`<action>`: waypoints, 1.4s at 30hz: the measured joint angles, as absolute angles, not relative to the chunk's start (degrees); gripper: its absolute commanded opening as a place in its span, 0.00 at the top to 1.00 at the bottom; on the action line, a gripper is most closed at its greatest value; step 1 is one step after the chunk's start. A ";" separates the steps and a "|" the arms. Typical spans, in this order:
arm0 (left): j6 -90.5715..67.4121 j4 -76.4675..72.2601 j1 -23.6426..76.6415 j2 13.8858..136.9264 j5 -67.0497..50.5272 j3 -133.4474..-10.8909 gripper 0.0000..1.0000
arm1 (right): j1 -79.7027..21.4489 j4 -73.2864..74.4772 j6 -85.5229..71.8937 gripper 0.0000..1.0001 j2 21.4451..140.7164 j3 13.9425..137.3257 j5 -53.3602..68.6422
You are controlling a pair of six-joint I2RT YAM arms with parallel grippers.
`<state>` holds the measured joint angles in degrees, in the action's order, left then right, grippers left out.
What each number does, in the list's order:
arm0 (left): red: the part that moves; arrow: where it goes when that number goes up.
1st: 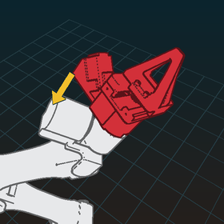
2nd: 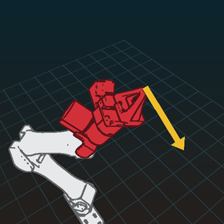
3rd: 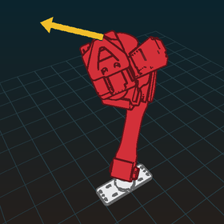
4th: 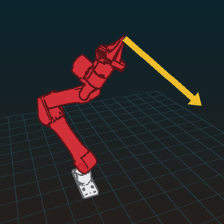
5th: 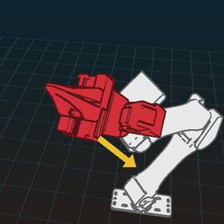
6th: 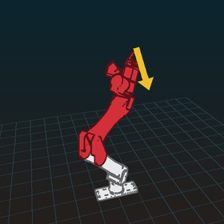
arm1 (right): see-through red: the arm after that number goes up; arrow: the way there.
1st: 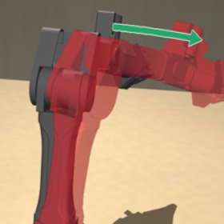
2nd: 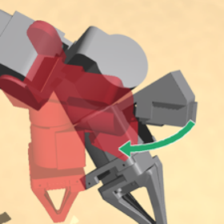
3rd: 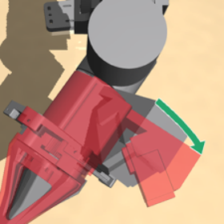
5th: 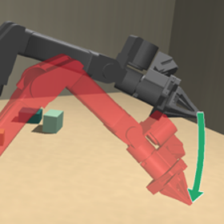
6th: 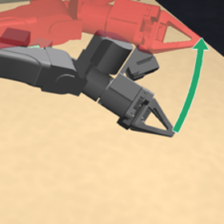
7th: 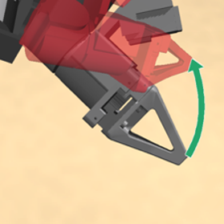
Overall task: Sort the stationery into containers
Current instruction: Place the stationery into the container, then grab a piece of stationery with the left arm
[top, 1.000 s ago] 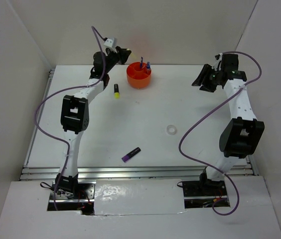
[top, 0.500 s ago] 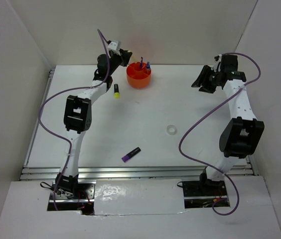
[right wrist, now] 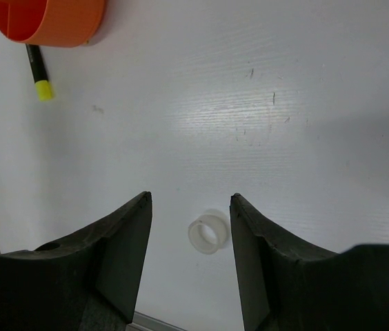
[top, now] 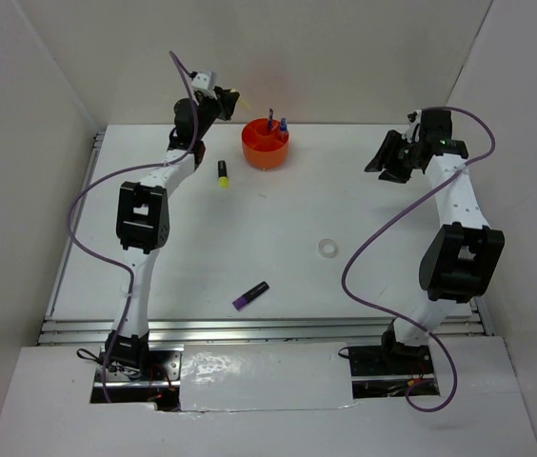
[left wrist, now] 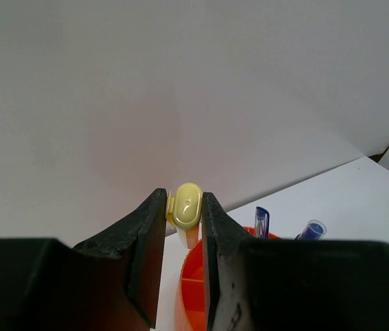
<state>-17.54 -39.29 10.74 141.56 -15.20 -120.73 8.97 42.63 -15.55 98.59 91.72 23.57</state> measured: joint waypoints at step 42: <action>-9.10 -6.42 7.60 121.78 -13.23 -111.90 0.18 | 7.51 42.61 -13.34 0.48 97.95 89.67 24.12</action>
